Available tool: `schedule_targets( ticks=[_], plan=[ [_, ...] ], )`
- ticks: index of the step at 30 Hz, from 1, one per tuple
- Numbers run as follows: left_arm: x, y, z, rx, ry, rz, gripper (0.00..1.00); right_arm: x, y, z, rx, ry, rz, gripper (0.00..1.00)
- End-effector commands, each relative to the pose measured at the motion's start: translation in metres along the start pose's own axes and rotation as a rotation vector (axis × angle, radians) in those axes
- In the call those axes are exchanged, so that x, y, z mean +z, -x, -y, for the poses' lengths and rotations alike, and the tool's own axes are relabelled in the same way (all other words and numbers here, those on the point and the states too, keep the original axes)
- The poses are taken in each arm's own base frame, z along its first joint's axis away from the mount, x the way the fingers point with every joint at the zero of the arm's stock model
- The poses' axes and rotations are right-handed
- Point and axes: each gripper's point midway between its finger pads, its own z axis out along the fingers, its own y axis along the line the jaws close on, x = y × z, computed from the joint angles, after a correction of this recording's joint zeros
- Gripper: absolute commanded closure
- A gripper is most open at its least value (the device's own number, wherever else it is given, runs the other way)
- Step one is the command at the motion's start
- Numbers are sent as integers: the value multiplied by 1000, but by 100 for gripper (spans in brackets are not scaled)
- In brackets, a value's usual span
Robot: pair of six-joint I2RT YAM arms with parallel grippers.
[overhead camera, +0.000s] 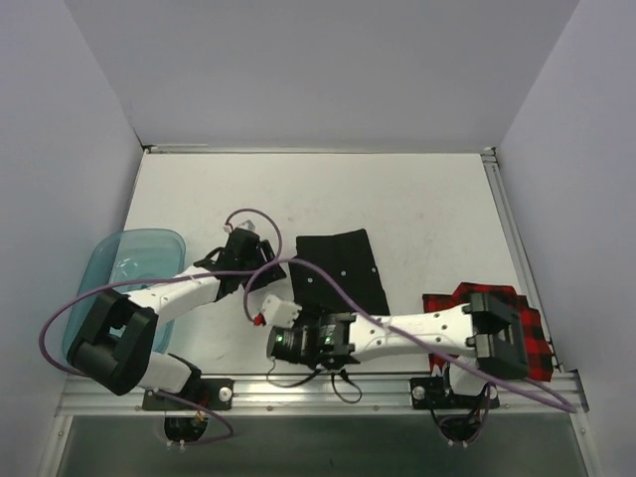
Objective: Fold and stack the long sleeve shirts
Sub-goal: Fold the shirt
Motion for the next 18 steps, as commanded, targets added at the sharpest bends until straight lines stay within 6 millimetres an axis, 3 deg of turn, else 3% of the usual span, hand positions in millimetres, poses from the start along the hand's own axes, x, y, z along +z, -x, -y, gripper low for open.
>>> schedule_targets(
  ticks=[1, 2, 4, 6, 7, 9, 10, 11, 12, 14, 18],
  plan=[
    [-31, 42, 8, 27, 14, 118, 28, -9, -14, 30, 179, 40, -19, 45],
    [-36, 47, 9, 28, 18, 133, 24, -14, -15, 42, 238, 46, 0, 45],
    [-51, 53, 15, 44, 7, 151, 21, -7, -32, 56, 353, 48, -28, 46],
    [-64, 51, 20, 49, -16, 150, 20, -15, -34, 61, 487, 131, 6, 48],
    [-69, 49, 23, 50, -31, 150, 20, -5, -51, 69, 557, 130, -28, 49],
    [-75, 35, 31, 66, -65, 125, 20, -13, -45, 75, 738, 226, 35, 50],
    [-83, 31, 37, 65, -96, 129, 22, -9, -56, 73, 800, 246, 22, 51],
    [-84, 17, 43, 83, -117, 106, 25, -10, -56, 88, 921, 258, 56, 51],
    [-87, 10, 51, 92, -149, 97, 28, -12, -48, 84, 984, 340, 88, 51],
    [-91, -4, 66, 89, -204, 74, 39, -12, -51, 80, 1069, 421, 104, 52],
    [-96, -54, 116, 154, -359, -8, 55, -7, -43, 80, 1253, 579, 129, 53]
  ],
)
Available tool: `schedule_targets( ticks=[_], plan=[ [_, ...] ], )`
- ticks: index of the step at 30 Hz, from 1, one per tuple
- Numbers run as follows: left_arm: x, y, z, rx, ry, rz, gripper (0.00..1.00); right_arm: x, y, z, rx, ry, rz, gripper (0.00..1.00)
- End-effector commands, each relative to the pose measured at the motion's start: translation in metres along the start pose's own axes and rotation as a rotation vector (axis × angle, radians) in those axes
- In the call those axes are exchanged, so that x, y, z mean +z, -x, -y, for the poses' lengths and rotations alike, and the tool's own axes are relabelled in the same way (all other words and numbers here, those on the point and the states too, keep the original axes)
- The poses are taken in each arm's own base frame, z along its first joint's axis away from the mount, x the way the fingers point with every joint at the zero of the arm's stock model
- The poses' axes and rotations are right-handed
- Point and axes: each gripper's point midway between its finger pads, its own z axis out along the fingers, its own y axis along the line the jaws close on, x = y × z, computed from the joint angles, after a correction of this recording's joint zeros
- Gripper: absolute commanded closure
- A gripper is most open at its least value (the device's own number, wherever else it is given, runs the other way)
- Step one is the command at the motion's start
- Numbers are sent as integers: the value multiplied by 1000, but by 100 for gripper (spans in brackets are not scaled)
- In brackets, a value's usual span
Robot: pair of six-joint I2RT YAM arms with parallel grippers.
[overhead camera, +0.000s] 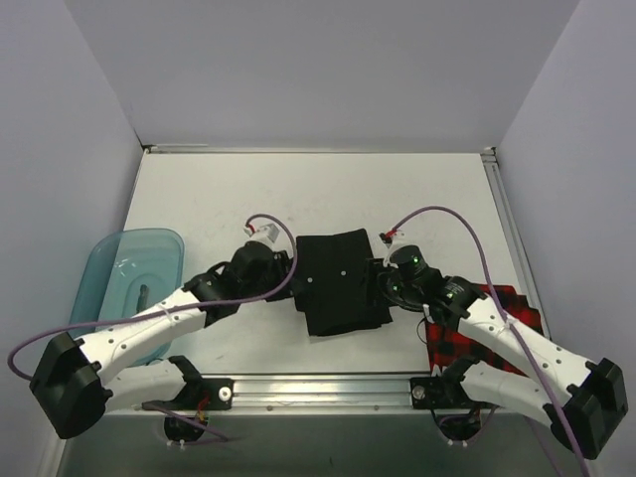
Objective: Fold and stack the long sleeve shirts
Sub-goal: Fold the shirt
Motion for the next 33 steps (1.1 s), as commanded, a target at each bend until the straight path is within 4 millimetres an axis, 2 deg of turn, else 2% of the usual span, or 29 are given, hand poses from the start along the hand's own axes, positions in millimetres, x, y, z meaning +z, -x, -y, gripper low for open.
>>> schedule_targets(
  ticks=[1, 2, 3, 5, 7, 8, 9, 10, 13, 14, 20, 21, 23, 24, 28, 29, 30, 31, 32, 33],
  plan=[
    [9, -29, 41, 6, -118, -56, 57, 0, 2, -49, 169, 316, -53, 53],
    [13, -31, 50, 10, -143, -56, 63, 6, -7, -48, 191, 330, -90, 53],
    [21, -41, 49, 15, -134, -79, 66, 8, 4, -52, 198, 370, -57, 54],
    [27, -56, 57, 28, -160, -114, 71, 17, -7, -54, 238, 402, -122, 54],
    [41, -73, 54, 37, -147, -148, 75, 27, -12, -52, 292, 438, -142, 56],
    [42, -86, 53, 42, -155, -200, 76, 33, -22, -50, 323, 452, -190, 56],
    [46, -92, 48, 42, -139, -221, 78, 37, -23, -49, 335, 468, -189, 56],
    [54, -105, 37, 32, -100, -257, 79, 42, -34, -39, 367, 446, -216, 57],
    [64, -123, 14, 10, -54, -291, 84, 57, -57, -19, 434, 400, -285, 59],
    [65, -131, 0, 5, -25, -305, 85, 62, -64, -12, 459, 384, -304, 59],
    [70, -145, -35, -31, 70, -335, 88, 72, -83, 26, 573, 343, -333, 60],
    [70, -149, -46, -54, 91, -354, 89, 72, -83, 27, 574, 358, -335, 61],
    [71, -149, -51, -81, 93, -357, 90, 72, -88, 30, 598, 362, -352, 62],
    [69, -151, -57, -95, 106, -359, 90, 72, -83, 33, 614, 368, -334, 63],
    [64, -148, -57, -96, 98, -347, 91, 66, -78, 37, 614, 384, -313, 64],
    [61, -147, -59, -94, 110, -348, 91, 62, -70, 36, 590, 388, -289, 63],
    [57, -141, -54, -83, 92, -336, 90, 59, -68, 37, 596, 365, -307, 62],
    [55, -134, -46, -76, 74, -320, 89, 58, -62, 38, 552, 354, -296, 62],
    [50, -132, -50, -64, 105, -319, 87, 54, -50, 40, 516, 328, -255, 62],
    [45, -119, -39, -45, 74, -287, 81, 48, -39, 38, 508, 305, -256, 61]
  ],
)
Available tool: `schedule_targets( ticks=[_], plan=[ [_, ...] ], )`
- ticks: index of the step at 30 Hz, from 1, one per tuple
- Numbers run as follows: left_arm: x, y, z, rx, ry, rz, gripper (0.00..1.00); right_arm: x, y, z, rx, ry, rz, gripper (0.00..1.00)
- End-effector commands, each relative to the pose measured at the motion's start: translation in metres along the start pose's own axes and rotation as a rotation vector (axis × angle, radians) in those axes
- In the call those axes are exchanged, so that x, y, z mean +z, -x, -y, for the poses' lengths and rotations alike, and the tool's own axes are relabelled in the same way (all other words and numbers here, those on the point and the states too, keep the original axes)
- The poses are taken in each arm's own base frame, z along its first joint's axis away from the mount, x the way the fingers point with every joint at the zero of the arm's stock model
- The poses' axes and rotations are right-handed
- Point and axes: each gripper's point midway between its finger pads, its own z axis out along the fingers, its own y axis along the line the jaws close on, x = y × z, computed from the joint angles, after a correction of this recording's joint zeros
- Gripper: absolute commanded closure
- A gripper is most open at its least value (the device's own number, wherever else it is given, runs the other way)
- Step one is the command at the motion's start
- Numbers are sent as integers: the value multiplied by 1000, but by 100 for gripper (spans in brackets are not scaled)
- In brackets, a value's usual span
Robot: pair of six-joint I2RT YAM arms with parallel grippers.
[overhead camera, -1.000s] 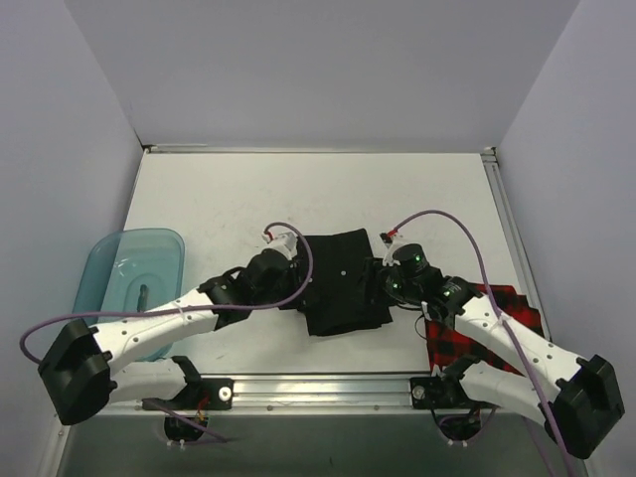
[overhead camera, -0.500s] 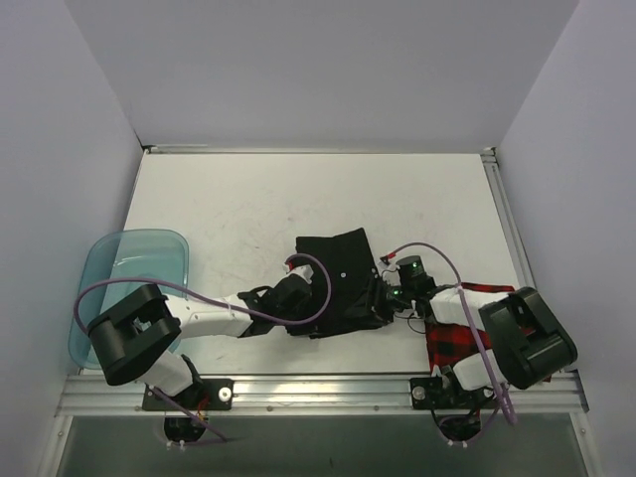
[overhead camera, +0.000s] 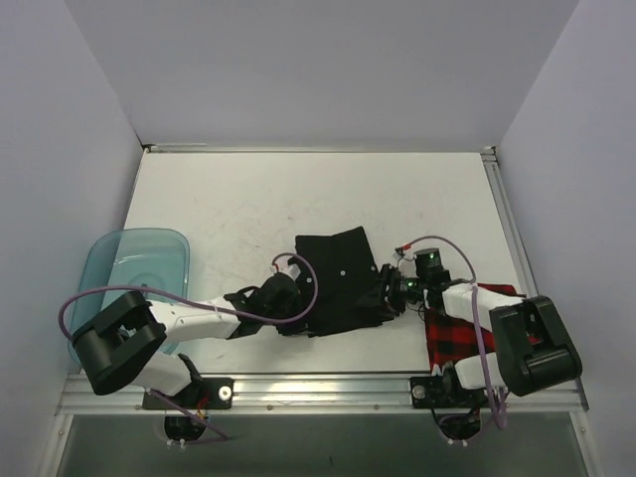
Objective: Fold and stack the long sleeve shirts
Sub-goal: Fold the shirt
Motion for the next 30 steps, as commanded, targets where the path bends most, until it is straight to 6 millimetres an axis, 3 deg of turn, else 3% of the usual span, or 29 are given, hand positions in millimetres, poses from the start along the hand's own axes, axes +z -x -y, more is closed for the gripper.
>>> schedule_targets(
  ticks=[1, 3, 4, 5, 7, 8, 10, 11, 13, 14, 15, 16, 17, 18, 19, 23, 24, 26, 27, 30],
  plan=[
    [-22, 16, -9, 47, 83, 61, 77, -21, 25, -23, -118, -68, 73, 60],
    [-41, 43, 13, 56, 43, 133, 65, -33, 40, -40, -160, -80, 131, 59],
    [-47, 54, 20, 53, 26, 156, 62, -38, 56, -58, -192, -64, 170, 58],
    [-56, 78, 31, 34, -1, 211, 60, -41, 64, -68, -201, -55, 185, 58],
    [-66, 104, 47, 36, -54, 259, 57, -42, 87, -91, -219, -34, 213, 58],
    [-69, 132, 52, 18, -61, 301, 57, -40, 96, -102, -215, -6, 220, 58],
    [-71, 156, 69, 26, -108, 320, 57, -34, 120, -120, -214, 31, 238, 59],
    [-68, 178, 77, 24, -114, 346, 57, -32, 133, -132, -225, 67, 265, 59],
    [-60, 199, 89, 31, -156, 370, 57, -20, 156, -138, -213, 83, 279, 59],
    [-41, 204, 81, 16, -130, 349, 57, -16, 168, -145, -233, 108, 300, 59],
    [-39, 222, 86, 8, -152, 380, 58, -11, 173, -146, -212, 121, 295, 59],
    [-33, 232, 90, 5, -177, 390, 60, 2, 188, -144, -217, 140, 302, 59],
    [-15, 235, 78, -26, -157, 369, 61, 9, 194, -142, -209, 151, 298, 59],
    [-9, 246, 73, -46, -157, 381, 62, 24, 198, -128, -166, 147, 272, 59],
    [-3, 253, 70, -56, -168, 395, 64, 29, 208, -128, -177, 169, 287, 59],
    [36, 259, 24, -159, -110, 382, 70, 57, 229, -101, -128, 184, 295, 59],
    [41, 259, 10, -182, -85, 381, 72, 66, 232, -83, -95, 170, 289, 59],
    [52, 255, -11, -205, -56, 373, 73, 69, 239, -72, -75, 187, 313, 59],
    [53, 255, -16, -214, -52, 375, 75, 69, 241, -54, -42, 174, 317, 59],
    [54, 251, -41, -248, -30, 379, 76, 61, 239, -37, -11, 166, 334, 59]
  ],
)
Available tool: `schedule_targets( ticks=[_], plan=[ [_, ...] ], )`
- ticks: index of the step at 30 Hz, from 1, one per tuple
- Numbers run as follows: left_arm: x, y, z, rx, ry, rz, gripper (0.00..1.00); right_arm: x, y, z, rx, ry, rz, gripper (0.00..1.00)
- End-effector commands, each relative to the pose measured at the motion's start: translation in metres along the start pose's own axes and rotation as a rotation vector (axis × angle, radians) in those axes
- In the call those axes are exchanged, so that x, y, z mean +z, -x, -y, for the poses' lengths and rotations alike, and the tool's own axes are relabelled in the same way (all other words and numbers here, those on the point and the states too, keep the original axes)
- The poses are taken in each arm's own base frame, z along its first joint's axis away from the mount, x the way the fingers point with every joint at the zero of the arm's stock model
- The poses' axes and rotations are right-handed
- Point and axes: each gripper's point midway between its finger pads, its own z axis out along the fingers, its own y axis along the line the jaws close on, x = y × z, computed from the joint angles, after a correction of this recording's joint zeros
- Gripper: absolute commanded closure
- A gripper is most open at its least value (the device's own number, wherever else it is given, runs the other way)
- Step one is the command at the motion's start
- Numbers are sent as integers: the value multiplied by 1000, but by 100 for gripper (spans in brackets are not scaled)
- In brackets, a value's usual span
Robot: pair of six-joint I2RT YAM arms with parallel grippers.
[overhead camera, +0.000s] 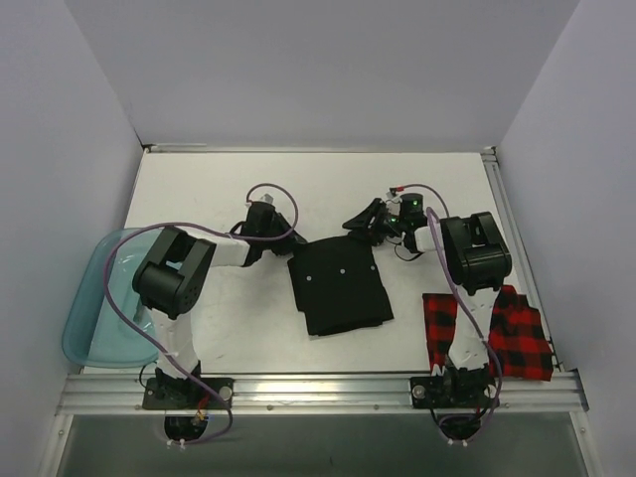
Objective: Fold and stack the long sleeve shirts
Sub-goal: Fold the shirt
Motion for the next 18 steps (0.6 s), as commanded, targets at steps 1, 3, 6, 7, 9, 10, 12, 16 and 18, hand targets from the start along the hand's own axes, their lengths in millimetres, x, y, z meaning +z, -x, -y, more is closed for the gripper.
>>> schedule_targets(
  ticks=[1, 3, 6, 7, 9, 10, 12, 16, 18],
  plan=[
    [2, 10, -19, -26, 4, 37, 76, -20, 24, 7, -11, 27, 97, 59],
    [-5, 17, -22, -32, 3, 52, 77, -34, 31, 1, -33, 31, 121, 59],
    [-22, 27, -2, -5, -49, 79, 76, -60, 34, -11, -75, 12, 149, 59],
    [-29, 28, 6, 3, -63, 81, 72, -66, 25, -8, -57, -19, 130, 59],
    [-50, 32, 33, 41, -110, 107, 67, -82, 19, -27, -123, -20, 134, 59],
    [-57, 30, 33, 47, -79, 108, 61, -89, 8, -24, -96, -51, 109, 59],
    [-82, 21, 56, 113, -85, 114, 57, -106, -7, -38, -125, -55, 106, 59],
    [-118, -22, 75, 170, -88, 96, 56, -130, -58, -42, -141, -94, 35, 59],
    [-133, -49, 78, 169, -86, 62, 56, -133, -88, -46, -173, -86, -19, 60]
  ],
)
